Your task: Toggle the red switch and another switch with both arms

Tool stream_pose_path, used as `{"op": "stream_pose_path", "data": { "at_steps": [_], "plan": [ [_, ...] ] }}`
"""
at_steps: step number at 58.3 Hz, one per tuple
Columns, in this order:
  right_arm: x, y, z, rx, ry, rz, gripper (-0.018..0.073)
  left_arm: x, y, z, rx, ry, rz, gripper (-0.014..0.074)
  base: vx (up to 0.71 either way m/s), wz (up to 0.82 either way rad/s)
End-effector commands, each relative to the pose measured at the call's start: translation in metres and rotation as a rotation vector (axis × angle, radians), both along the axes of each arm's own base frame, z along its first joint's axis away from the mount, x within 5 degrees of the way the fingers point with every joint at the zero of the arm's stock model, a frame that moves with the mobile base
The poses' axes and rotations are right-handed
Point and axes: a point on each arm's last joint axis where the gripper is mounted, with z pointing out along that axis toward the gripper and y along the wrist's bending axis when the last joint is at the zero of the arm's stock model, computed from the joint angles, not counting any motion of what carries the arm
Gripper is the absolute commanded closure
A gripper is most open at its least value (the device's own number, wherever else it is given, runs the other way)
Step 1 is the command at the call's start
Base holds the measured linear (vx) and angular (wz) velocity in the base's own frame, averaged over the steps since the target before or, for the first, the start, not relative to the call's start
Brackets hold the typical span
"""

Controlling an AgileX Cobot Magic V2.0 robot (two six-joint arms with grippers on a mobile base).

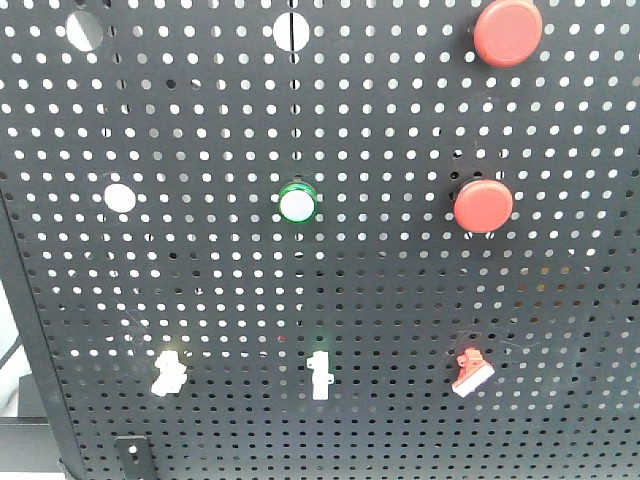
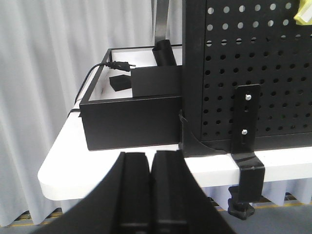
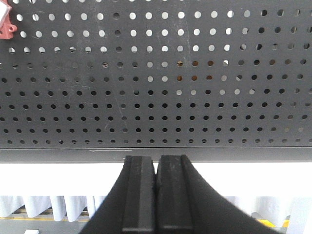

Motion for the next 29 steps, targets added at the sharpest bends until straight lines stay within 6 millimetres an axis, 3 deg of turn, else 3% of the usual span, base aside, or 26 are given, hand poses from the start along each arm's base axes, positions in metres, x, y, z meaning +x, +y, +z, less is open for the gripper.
{"op": "stream_pose_path", "data": {
  "at_steps": [1, 29],
  "plan": [
    [-0.0002, 0.0002, 0.0061, -0.012, -0.083, 0.0, 0.0566, 0.0003, -0.0003, 0.0004, -0.013, -0.06, -0.003, 0.0594, 0.0, 0.0],
    [-0.0002, 0.0002, 0.0061, -0.012, -0.083, 0.0, 0.0566, 0.0003, -0.0003, 0.0004, -0.013, -0.06, -0.003, 0.0594, 0.0, 0.0]
  ]
}}
